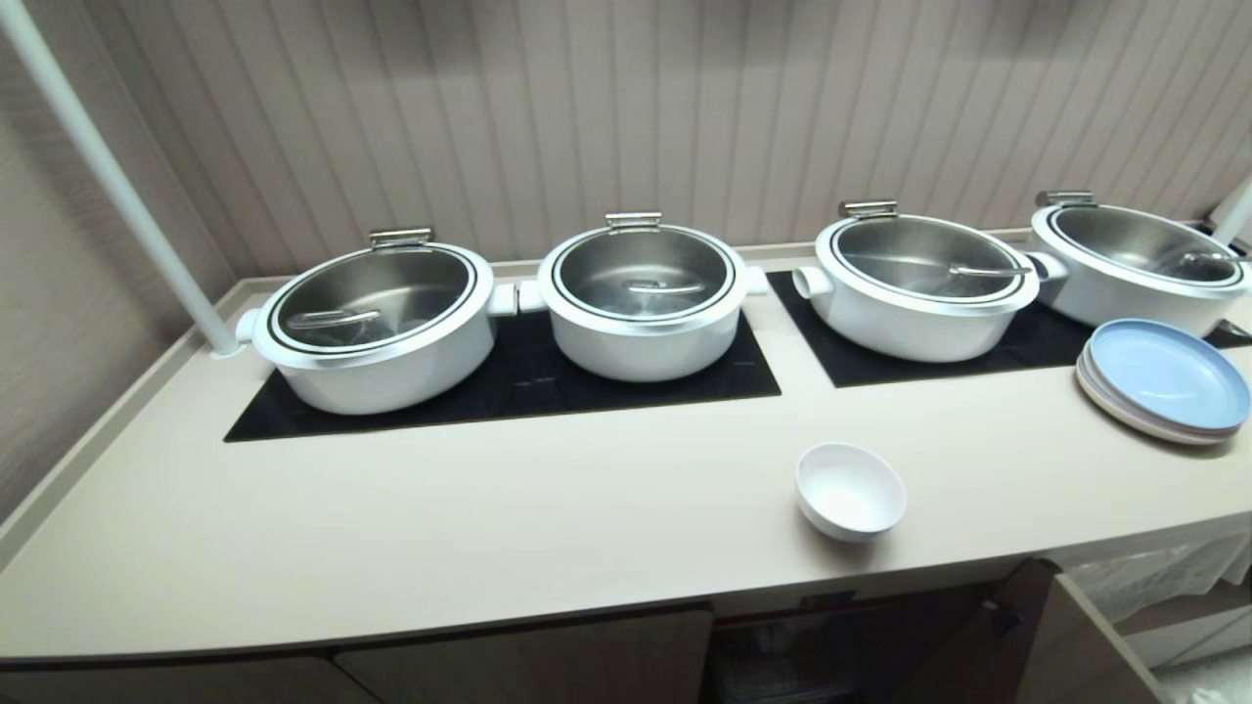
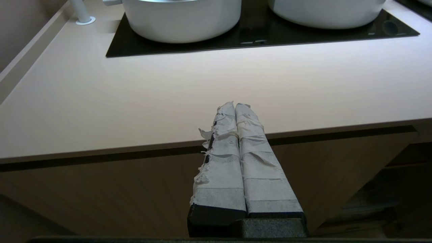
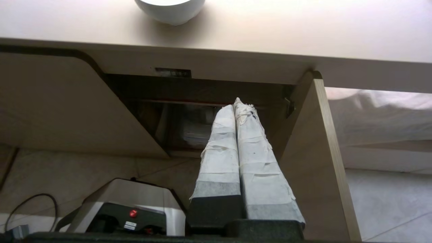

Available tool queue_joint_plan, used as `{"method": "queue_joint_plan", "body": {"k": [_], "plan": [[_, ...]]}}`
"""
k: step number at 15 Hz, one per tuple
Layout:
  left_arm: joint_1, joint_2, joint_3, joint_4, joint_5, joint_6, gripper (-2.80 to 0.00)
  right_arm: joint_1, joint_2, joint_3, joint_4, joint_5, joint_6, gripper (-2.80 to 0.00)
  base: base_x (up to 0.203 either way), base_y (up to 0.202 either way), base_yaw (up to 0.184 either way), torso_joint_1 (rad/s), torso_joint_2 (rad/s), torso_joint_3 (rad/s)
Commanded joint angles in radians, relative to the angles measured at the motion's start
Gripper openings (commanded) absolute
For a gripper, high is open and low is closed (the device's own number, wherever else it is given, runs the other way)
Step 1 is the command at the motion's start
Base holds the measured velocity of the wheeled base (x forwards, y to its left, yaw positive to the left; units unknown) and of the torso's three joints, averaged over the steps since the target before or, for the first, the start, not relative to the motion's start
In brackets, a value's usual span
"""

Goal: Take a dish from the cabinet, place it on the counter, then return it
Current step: Pick up the bowl from the table

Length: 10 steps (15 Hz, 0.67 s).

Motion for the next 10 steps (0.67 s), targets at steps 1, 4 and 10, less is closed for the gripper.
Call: {"method": "queue_joint_plan", "body": {"k": [1,4,10], "plan": [[0.000,0.000,0.000,0.000,0.000,0.000,-2.80,-0.008,-0.187,-0.010,0.095,0.000,-0.012,-2.80,0.000,0.000,0.000,0.000,0.00,0.000],[0.000,0.000,-0.001,0.000,0.000,0.000,-2.80,-0.022,-0.350,-0.046,0.255,-0.001,-0.023,-2.80,0.000,0.000,0.000,0.000,0.00,0.000],[0.000,0.000,0.000,0.000,0.000,0.000,-2.80,-0.020,-0.530,-0.002,0.222,-0.119,-0.028,-2.80,0.000,0.000,0.000,0.000,0.00,0.000]]}}
